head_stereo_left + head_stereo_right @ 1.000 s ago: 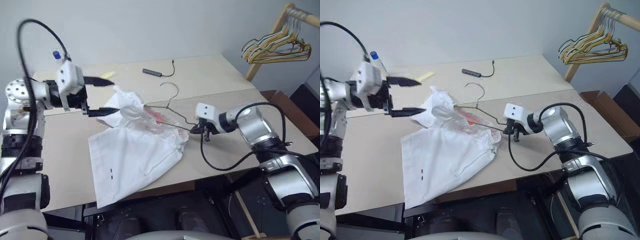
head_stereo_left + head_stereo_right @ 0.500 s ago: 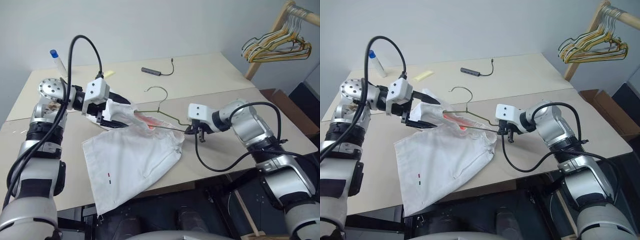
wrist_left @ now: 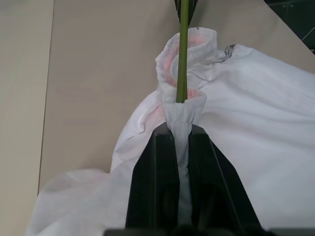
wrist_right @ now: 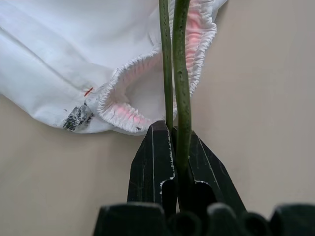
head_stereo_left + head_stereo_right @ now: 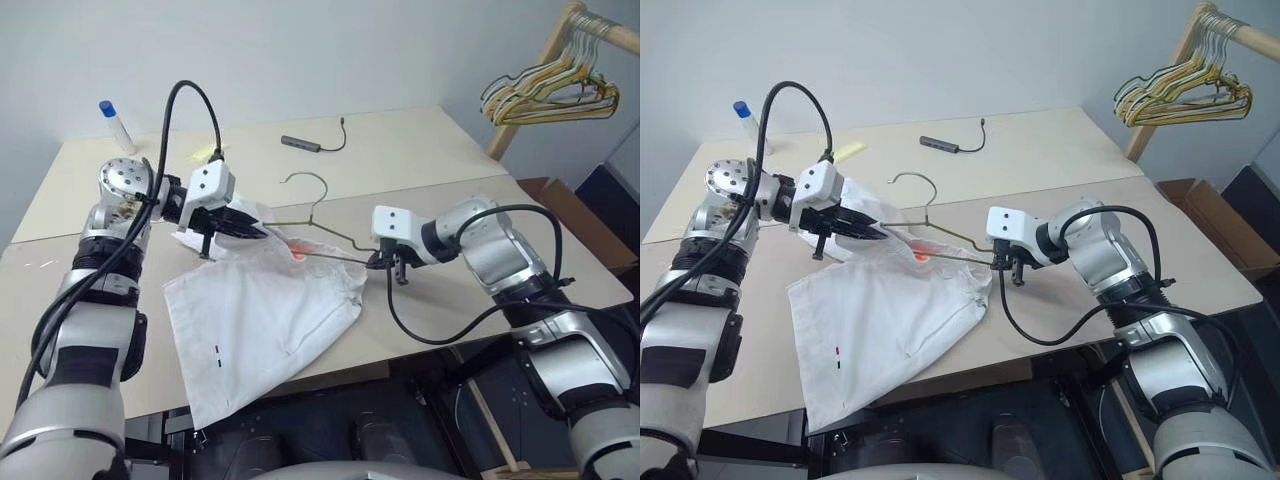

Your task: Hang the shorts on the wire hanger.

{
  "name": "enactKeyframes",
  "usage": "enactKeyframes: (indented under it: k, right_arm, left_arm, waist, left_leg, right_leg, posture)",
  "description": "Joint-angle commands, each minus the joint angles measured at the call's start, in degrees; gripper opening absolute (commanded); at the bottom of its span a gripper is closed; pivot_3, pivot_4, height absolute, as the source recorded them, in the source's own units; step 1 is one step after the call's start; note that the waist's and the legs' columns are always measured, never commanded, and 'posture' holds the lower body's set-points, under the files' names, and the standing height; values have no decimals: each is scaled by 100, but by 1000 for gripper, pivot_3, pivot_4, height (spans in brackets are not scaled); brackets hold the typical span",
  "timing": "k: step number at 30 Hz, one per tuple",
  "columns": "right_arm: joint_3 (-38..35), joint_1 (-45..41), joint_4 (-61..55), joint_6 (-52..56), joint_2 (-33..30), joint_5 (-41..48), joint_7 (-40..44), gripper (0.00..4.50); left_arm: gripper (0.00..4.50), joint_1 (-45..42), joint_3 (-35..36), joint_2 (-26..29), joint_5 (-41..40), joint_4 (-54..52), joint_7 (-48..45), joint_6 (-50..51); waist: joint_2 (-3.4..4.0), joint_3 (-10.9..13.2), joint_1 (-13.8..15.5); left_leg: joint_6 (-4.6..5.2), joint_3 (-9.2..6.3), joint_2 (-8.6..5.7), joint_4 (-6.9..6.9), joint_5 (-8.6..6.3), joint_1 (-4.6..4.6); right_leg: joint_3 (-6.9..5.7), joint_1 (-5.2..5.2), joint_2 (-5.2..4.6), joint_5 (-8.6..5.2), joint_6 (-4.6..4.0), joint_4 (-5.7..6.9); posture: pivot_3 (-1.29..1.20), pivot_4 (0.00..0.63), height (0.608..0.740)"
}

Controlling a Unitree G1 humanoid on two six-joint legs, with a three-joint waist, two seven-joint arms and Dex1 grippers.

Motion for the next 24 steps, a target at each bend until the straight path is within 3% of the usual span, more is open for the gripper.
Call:
enactKeyframes:
  k: [1, 3, 6, 16, 17, 20, 24]
  right_arm:
    - [-134, 10, -281, -517, -81, 1, -142, 0]
    - [-173, 113, -131, -1324, -57, -148, -568, 0]
    - [-210, 114, 139, -1581, -17, -219, -809, 847]
    - [-1081, 168, -211, -700, -274, 269, -986, 4310]
    - [-1177, 224, -375, -447, -327, 351, -976, 4492]
    - [-1409, 436, -949, 712, -360, 722, -914, 4492]
    - [-1686, 744, -1464, 1897, 30, 1285, -1226, 4492]
  left_arm:
    - [15, -184, 27, 48, 177, 43, 73, -119]
    - [15, -169, 13, 65, 329, 53, 299, -271]
    - [0, -208, 27, 67, 471, 137, 520, -433]
    - [0, -589, 210, 19, 742, 775, 1239, -661]
    - [0, -621, 268, 30, 680, 803, 1232, -690]
    - [0, -718, 425, 84, 551, 869, 1164, -690]
    - [0, -767, 499, 163, 635, 907, 1225, -674]
  waist:
    - [0, 0, 0]
    - [0, 0, -1]
    - [0, 0, -5]
    - [0, 0, -69]
    - [0, 0, -81]
    - [0, 0, -121]
    - [-1, 0, -160]
  left_leg:
    - [1, 0, 0, 0, 0, 0]
    - [1, 0, 0, 0, 0, -2]
    - [0, 1, -1, -1, 0, -1]
    - [2, 0, -2, 4, -1, -8]
    - [2, 0, -1, 4, -1, -9]
    - [4, -3, 1, 3, -2, -15]
    - [6, -4, 3, 3, -4, -12]
  right_leg:
    - [0, 0, 0, 0, 0, -1]
    - [-1, -1, 0, 0, 0, -1]
    - [0, -1, -1, 0, 1, -1]
    - [-1, -1, -3, 3, 5, -4]
    - [-1, -1, -3, 3, 5, -6]
    - [-5, -4, -2, 3, 5, -7]
    - [-2, -5, 0, 3, 5, -5]
  posture:
    - [-64, 0, 740]
    - [-65, 0, 740]
    - [-65, 0, 740]
    - [-90, 0, 740]
    - [-91, 0, 740]
    - [-87, 0, 740]
    - [-80, 0, 740]
